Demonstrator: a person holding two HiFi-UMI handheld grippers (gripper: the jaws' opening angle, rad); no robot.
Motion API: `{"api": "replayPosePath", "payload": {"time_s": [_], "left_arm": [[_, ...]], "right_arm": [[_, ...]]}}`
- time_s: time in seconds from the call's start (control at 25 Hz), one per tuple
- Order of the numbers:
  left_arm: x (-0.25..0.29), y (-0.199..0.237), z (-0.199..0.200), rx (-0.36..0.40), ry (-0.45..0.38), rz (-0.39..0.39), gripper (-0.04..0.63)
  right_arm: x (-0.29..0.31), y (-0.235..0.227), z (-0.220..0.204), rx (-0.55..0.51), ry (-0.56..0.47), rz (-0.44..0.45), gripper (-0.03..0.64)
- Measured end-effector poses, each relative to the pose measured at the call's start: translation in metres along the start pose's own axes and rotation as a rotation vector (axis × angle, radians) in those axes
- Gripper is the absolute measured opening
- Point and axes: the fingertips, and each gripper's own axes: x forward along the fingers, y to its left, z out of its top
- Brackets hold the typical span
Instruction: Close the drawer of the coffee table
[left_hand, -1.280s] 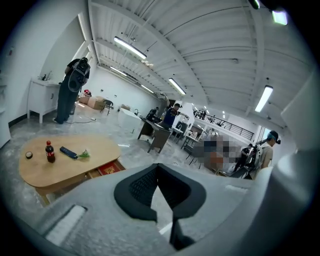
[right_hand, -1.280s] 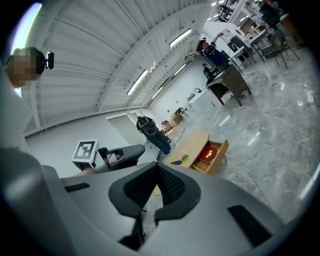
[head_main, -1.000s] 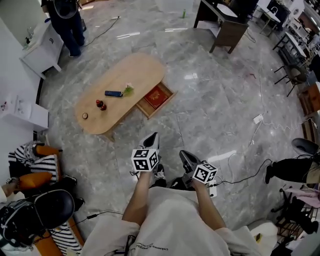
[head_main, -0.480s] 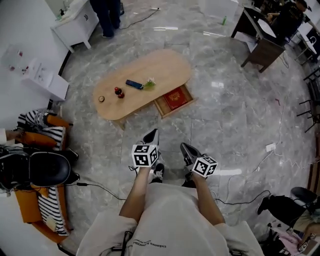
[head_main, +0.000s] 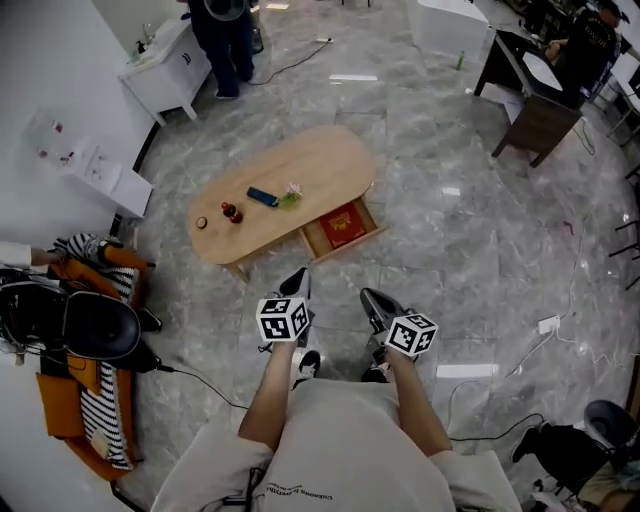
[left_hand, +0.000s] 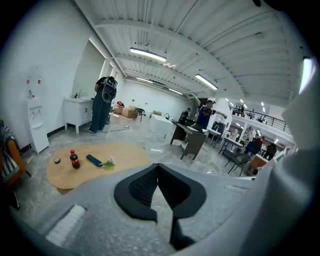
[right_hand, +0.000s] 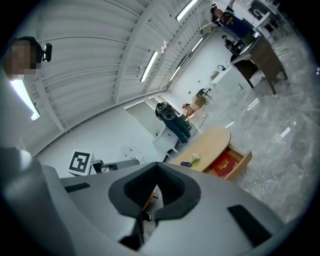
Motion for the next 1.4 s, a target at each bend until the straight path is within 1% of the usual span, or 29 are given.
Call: {"api": "replayPosePath", "payload": {"time_s": [0.08,0.2,0.32,0.4,0.52,0.6,0.68,0.76,0.84,0.92,1.0,1.04,1.12,1.2,1.32,1.4], "left_arm": [[0.013,-0.013,0.003,-0.036,-0.018,0.010,0.009],[0.026,-0.025,0.001,-0.070,-0.041,0.054,0.011],[0.030,-0.029,-0.004,-0.105,-0.068,0.088,0.011],[0.026,-0.024,-0.011,-0.136,-0.075,0.120,0.010],[0.015,-0.014,-0.038,-0.197,-0.053,0.192,0.010],[0.009,-0.011,-0.054,-0.235,-0.040,0.225,0.009],[0.008,-0.010,-0.064,-0.250,-0.030,0.238,0.010],[0.013,-0.009,-0.069,-0.243,-0.018,0.247,0.010],[0.024,-0.005,-0.068,-0.218,-0.005,0.264,0.010],[0.033,0.005,-0.067,-0.174,0.013,0.293,0.011],[0.045,0.014,-0.064,-0.134,0.024,0.316,0.011],[0.052,0.017,-0.061,-0.127,0.023,0.323,0.009],[0.069,0.021,-0.056,-0.146,0.002,0.331,0.010],[0.085,0.025,-0.051,-0.169,-0.017,0.332,0.010],[0.109,0.030,-0.045,-0.171,-0.020,0.331,0.010],[0.122,0.037,-0.044,-0.179,-0.016,0.332,0.011]], "right_arm": [[-0.008,-0.011,0.017,-0.025,0.011,0.023,0.015],[-0.021,-0.033,0.037,-0.039,0.025,0.039,0.015],[-0.031,-0.057,0.046,-0.028,0.043,0.033,0.015],[-0.034,-0.068,0.047,-0.021,0.071,0.029,0.015],[-0.043,-0.080,0.041,-0.013,0.126,0.024,0.015],[-0.048,-0.090,0.039,-0.003,0.147,0.011,0.015],[-0.051,-0.099,0.036,0.014,0.154,-0.010,0.015],[-0.054,-0.110,0.035,0.018,0.154,-0.036,0.015],[-0.058,-0.120,0.042,-0.028,0.141,-0.077,0.015],[-0.064,-0.126,0.046,-0.110,0.138,-0.124,0.015],[-0.063,-0.135,0.050,-0.207,0.171,-0.169,0.015],[-0.059,-0.142,0.054,-0.252,0.197,-0.189,0.015],[-0.043,-0.154,0.066,-0.324,0.247,-0.207,0.015],[-0.018,-0.163,0.080,-0.396,0.284,-0.206,0.015],[0.026,-0.175,0.097,-0.506,0.324,-0.210,0.015],[0.057,-0.179,0.105,-0.560,0.344,-0.203,0.015]]}}
